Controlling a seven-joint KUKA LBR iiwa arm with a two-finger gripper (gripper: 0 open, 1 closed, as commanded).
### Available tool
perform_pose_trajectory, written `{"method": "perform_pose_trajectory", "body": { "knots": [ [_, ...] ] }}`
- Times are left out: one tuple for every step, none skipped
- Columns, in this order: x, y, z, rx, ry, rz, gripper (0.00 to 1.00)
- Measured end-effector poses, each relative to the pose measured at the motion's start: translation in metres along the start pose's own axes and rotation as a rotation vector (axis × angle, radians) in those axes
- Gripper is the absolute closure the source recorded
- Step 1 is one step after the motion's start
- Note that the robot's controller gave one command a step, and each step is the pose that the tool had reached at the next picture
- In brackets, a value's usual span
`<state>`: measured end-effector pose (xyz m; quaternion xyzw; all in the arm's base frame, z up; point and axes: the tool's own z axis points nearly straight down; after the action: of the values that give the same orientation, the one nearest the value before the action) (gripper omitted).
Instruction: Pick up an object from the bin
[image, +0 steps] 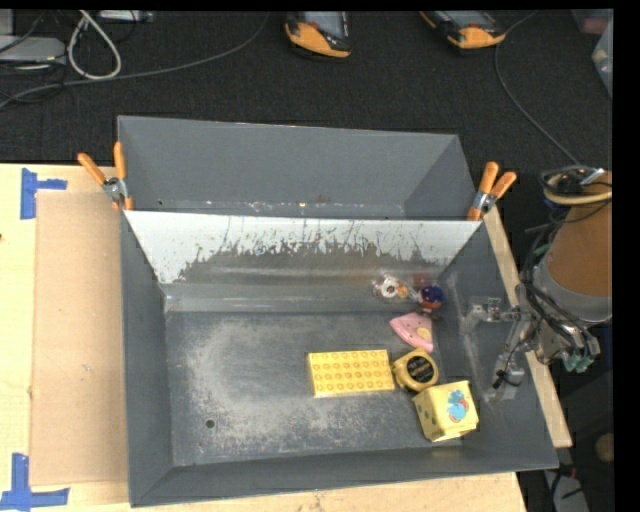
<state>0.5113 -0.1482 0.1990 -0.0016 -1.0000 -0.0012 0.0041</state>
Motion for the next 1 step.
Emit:
{"method": "perform_pose_trajectory", "body": {
  "knots": [
    [-0.0018, 0.0009, -0.0034, 0.002, -0.007, -0.005, 0.00]
  ]
}}
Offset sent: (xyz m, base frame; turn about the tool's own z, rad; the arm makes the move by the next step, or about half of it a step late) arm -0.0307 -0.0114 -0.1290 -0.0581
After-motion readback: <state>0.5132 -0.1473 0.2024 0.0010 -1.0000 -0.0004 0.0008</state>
